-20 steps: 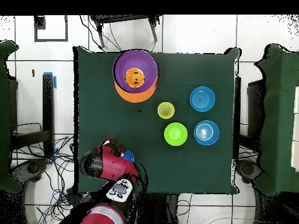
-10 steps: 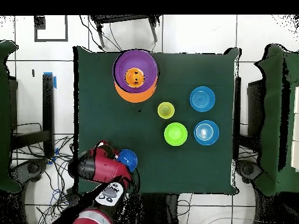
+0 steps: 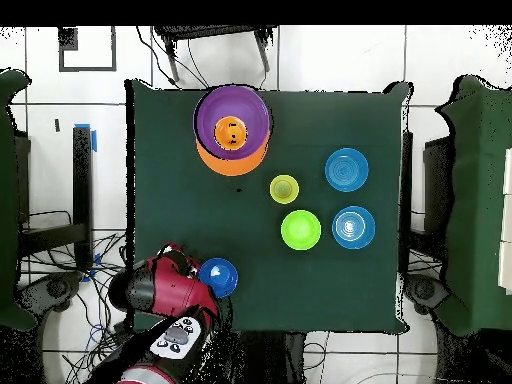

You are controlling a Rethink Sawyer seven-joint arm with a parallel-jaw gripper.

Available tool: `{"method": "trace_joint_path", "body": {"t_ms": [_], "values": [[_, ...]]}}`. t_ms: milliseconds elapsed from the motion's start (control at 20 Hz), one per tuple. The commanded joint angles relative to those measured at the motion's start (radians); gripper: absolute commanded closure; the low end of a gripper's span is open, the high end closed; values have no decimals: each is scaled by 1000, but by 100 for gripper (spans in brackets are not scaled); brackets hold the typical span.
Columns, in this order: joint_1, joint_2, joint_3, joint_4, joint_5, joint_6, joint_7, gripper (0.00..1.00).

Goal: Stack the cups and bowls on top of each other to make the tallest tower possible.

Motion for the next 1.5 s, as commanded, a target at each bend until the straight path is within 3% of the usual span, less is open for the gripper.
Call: {"method": "trace_joint_path", "body": {"t_ms": [50,800,1500], "values": [[3,39,29,43,43,55,214,0],[13,23,0,54,29,97,199,0],[-35,25,72,120,7,-6,214,0]]}}
